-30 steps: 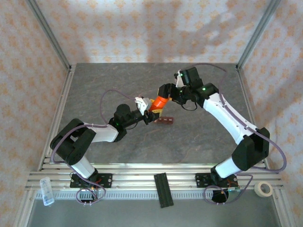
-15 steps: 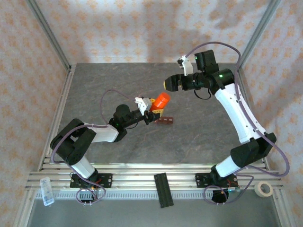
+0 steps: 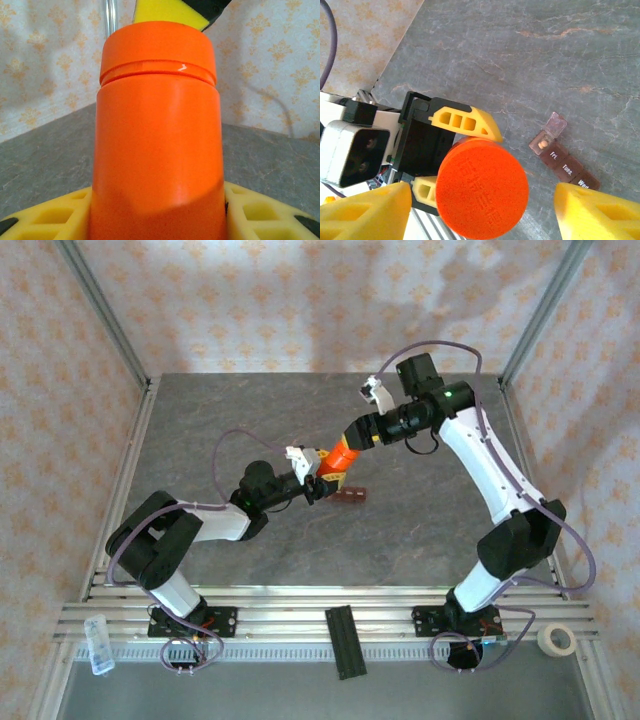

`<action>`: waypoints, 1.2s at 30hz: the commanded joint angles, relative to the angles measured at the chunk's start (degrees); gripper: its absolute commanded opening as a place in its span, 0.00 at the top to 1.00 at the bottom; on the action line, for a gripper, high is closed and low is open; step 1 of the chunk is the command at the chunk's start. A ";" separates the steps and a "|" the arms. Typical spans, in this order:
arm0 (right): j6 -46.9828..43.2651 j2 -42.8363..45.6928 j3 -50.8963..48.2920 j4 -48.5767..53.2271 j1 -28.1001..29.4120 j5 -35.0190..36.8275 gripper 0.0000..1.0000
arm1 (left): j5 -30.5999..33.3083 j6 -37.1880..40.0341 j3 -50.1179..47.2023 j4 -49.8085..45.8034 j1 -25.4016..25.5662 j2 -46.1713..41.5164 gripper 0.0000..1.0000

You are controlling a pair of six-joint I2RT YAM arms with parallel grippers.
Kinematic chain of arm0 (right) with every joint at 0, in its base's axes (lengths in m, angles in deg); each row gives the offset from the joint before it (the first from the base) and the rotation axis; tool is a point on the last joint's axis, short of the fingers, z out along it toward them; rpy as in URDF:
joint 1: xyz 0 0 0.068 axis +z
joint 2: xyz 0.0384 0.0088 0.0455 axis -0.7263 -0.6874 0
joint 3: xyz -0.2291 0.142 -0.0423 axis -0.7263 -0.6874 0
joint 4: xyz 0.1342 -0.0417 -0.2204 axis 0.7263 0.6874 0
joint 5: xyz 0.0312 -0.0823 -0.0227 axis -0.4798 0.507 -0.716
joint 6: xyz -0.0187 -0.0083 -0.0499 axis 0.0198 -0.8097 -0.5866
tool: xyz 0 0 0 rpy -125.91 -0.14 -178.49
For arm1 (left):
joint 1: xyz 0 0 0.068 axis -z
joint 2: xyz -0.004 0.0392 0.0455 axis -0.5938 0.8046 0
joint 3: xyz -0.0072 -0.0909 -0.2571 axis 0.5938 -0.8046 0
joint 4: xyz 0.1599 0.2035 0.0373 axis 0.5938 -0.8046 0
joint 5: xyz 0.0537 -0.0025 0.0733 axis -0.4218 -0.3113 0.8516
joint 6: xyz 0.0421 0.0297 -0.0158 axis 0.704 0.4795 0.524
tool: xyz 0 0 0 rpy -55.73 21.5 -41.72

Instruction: Sort the pills into containers

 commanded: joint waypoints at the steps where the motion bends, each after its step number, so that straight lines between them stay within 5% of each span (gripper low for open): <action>1: -1.71 -1.70 0.82 2.21 0.90 -1.68 0.26 | -1.25 0.34 1.38 3.02 0.14 -2.82 1.00; 11: -1.69 -3.21 1.46 3.06 1.47 -1.02 0.37 | -1.42 0.06 1.59 3.14 0.16 -2.86 1.00; 20: 1.18 -1.05 1.52 0.95 1.24 -1.27 0.26 | -1.63 -0.10 1.16 3.78 0.15 -2.24 1.00; 36: 2.55 0.43 -0.12 -0.90 0.24 -4.93 0.32 | -1.37 -0.16 0.64 4.00 0.17 -2.37 1.00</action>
